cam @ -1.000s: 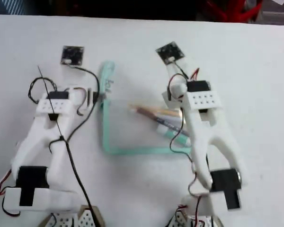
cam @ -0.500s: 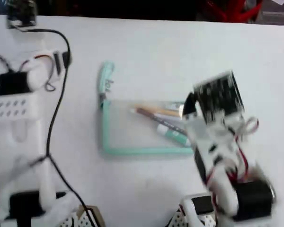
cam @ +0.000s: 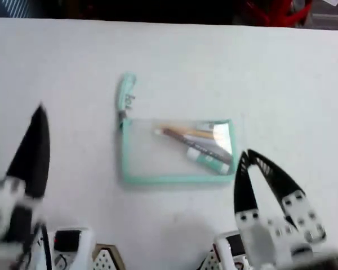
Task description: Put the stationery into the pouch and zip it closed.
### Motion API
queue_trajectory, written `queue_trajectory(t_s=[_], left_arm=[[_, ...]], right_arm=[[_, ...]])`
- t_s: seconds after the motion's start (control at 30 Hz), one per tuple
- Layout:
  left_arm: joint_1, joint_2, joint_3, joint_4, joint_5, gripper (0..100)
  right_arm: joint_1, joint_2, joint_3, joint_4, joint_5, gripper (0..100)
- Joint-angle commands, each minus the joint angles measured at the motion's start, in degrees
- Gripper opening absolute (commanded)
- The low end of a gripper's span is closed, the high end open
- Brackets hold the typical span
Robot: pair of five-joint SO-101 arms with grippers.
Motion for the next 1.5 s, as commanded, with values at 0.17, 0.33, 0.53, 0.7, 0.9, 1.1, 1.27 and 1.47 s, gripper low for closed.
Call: queue_trajectory(t_s=[0.17,0.33,0.53,0.7,0.9,1.1,1.27,1.47], left_arm=[[0.4,-19.65,-1.05,5.63,-3.16,25],[0.04,-29.67,-1.05,8.53,-3.96,25],[-5.14,-38.64,-1.76,9.58,-3.96,25],[-7.69,-38.29,-0.88,13.71,-3.69,25],[-6.81,-38.29,13.8,13.45,-3.69,25],[-5.23,-38.29,43.08,5.45,-4.31,25],[-5.49,-38.29,70.68,-14.24,-10.9,25],[-4.62,-38.29,84.66,-22.42,-10.37,25]], right_arm=[[0.84,-13.85,-3.16,1.54,-0.7,2.1],[0.48,-13.85,-7.56,6.99,-2.11,2.1],[0.84,-13.76,-16.35,11.21,-12.75,2.2],[0.84,-13.76,-23.82,14.55,-13.19,2.2],[0.84,-13.76,-25.49,15.87,-13.19,2.2],[0.84,-13.76,-25.32,15.87,-13.63,2.2],[0.92,-13.67,-25.32,15.87,-13.36,2.2],[0.92,-13.67,-25.23,15.87,-13.45,2.2]])
